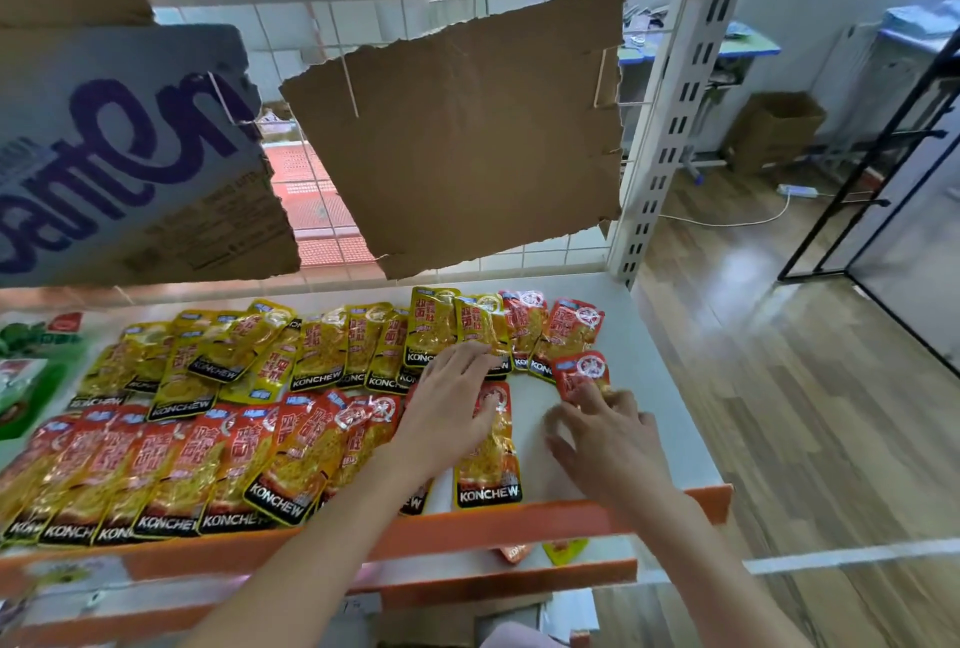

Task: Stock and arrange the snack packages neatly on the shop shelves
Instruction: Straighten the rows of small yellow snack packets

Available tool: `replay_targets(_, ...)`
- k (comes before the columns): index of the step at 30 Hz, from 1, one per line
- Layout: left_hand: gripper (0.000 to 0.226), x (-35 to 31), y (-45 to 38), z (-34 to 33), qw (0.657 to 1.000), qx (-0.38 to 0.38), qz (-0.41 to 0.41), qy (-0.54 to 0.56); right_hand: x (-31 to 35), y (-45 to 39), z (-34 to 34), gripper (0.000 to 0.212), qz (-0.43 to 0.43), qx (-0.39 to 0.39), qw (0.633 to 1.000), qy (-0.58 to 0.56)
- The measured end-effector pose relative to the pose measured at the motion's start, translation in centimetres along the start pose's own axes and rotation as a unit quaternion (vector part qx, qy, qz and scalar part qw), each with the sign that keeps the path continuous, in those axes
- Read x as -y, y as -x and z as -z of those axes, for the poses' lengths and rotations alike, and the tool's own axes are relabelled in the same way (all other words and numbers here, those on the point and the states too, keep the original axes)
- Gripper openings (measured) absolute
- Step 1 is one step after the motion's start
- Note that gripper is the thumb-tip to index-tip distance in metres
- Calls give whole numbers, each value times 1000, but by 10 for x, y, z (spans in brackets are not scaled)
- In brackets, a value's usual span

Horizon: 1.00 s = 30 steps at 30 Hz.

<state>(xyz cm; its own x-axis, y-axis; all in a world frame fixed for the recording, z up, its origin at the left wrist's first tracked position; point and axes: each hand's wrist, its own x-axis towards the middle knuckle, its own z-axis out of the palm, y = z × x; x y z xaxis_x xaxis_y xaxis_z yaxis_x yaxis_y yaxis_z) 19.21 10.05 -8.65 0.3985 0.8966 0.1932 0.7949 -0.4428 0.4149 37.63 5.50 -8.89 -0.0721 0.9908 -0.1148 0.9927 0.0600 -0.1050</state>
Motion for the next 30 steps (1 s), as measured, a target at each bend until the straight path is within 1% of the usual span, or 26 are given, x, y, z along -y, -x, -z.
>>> replay_targets(2, 43, -1, -18, -3, 1000, 16, -1, -1, 0, -7, 7, 32, -9, -55, 998, -32)
replay_targets(4, 48, -4, -39, -8, 999, 33, 3, -15, -5, -18, 10, 32, -20, -100, 993, -60)
replay_targets(5, 50, -5, -49, -11, 999, 42, 3, -29, -9, -23, 10, 36, -15, -96, 993, -63)
replay_targets(7, 53, -4, -61, -17, 995, 66, 9, -70, -16, -28, 4, 43, -8, -55, 997, -56)
replay_targets(8, 53, -2, -64, -20, 993, 78, 16, -89, -20, -28, 0, 45, -15, -48, 997, -57)
replay_targets(10, 52, 4, -62, -25, 988, 85, 28, -125, -29, -27, -6, 47, -48, -78, 993, -76)
replay_targets(13, 49, 6, -61, -27, 986, 46, 39, -153, -43, -29, -5, 47, -111, -118, 978, -132)
replay_targets(15, 48, 1, -66, -28, 986, 30, 37, -159, -45, -33, -2, 47, -128, -139, 968, -165)
replay_targets(16, 49, -4, -68, -29, 986, 41, 30, -157, -44, -37, 0, 45, -127, -169, 959, -192)
replay_targets(18, 50, -14, -70, -36, 986, 87, 12, -145, -39, -45, 6, 41, -112, -237, 934, -245)
replay_targets(19, 50, -18, -69, -39, 985, 104, 5, -140, -36, -51, 9, 40, -104, -254, 925, -262)
replay_targets(20, 50, -22, -68, -41, 984, 113, -4, -135, -34, -57, 12, 40, -97, -248, 925, -271)
replay_targets(21, 49, -25, -66, -42, 985, 115, -14, -131, -34, -63, 12, 41, -88, -222, 935, -261)
replay_targets(23, 47, -32, -60, -40, 986, 113, -30, -117, -37, -72, 6, 42, -72, -137, 970, -186)
replay_targets(25, 46, -37, -51, -35, 988, 122, -31, -94, -41, -72, -3, 42, -64, -70, 985, -141)
replay_targets(26, 45, -38, -45, -33, 988, 126, -34, -84, -42, -68, -7, 41, -63, -63, 986, -139)
replay_targets(27, 44, -40, -39, -31, 988, 128, -40, -77, -42, -63, -10, 41, -64, -72, 985, -146)
replay_targets(30, 43, -46, -15, -28, 987, 124, -68, -71, -35, -41, -17, 39, -101, -126, 974, -158)
